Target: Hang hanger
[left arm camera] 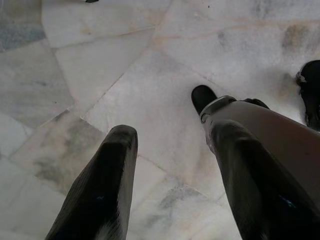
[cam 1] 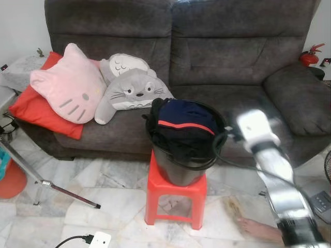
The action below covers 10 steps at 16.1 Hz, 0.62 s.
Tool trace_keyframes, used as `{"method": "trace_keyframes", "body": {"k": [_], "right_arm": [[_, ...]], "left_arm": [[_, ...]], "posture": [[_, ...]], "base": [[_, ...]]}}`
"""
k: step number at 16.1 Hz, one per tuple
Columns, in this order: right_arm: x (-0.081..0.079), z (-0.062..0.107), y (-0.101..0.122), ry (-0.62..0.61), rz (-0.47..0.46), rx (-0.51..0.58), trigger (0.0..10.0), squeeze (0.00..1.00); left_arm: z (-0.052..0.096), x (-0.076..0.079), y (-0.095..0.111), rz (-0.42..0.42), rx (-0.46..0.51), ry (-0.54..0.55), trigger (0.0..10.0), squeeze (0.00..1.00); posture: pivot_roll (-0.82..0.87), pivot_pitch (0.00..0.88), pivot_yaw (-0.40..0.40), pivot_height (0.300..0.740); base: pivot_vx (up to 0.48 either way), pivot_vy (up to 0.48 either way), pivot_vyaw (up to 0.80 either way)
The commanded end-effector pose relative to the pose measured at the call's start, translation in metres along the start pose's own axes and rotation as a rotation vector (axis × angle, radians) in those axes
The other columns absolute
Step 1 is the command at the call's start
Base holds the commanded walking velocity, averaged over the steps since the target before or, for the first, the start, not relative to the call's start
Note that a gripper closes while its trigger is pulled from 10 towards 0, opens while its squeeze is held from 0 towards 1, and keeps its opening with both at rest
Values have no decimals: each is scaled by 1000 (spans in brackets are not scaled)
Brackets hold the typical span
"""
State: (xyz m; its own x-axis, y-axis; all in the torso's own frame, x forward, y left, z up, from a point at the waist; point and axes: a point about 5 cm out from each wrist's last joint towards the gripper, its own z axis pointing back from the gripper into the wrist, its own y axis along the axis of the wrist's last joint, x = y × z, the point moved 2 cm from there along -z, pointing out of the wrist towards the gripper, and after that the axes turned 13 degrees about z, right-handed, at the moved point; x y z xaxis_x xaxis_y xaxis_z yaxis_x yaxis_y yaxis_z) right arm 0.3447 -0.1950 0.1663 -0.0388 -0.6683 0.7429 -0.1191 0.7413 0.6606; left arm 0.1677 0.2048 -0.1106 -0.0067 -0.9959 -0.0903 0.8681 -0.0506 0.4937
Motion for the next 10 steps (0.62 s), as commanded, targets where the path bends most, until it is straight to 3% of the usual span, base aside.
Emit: {"method": "trace_keyframes", "body": {"k": [1, 3, 10], "right_arm": [[-8, -1, -3, 72, 20, -27, 10000, 0], [-23, -2, -7, 204, 20, -54, 10000, 0], [-33, -3, 2, 335, 59, -30, 10000, 0]], "left_arm": [[0, -2, -1, 4, -7, 3, 10000, 0], [0, -2, 0, 7, -6, 2, 10000, 0], [-1, -3, 3, 15, -7, 7, 10000, 0]], "posture": [[-209, 0, 19, 740], [-207, 0, 20, 740], [-200, 0, 21, 740]], "base": [[0, 0, 0], [0, 0, 0], [0, 0, 0]]}}
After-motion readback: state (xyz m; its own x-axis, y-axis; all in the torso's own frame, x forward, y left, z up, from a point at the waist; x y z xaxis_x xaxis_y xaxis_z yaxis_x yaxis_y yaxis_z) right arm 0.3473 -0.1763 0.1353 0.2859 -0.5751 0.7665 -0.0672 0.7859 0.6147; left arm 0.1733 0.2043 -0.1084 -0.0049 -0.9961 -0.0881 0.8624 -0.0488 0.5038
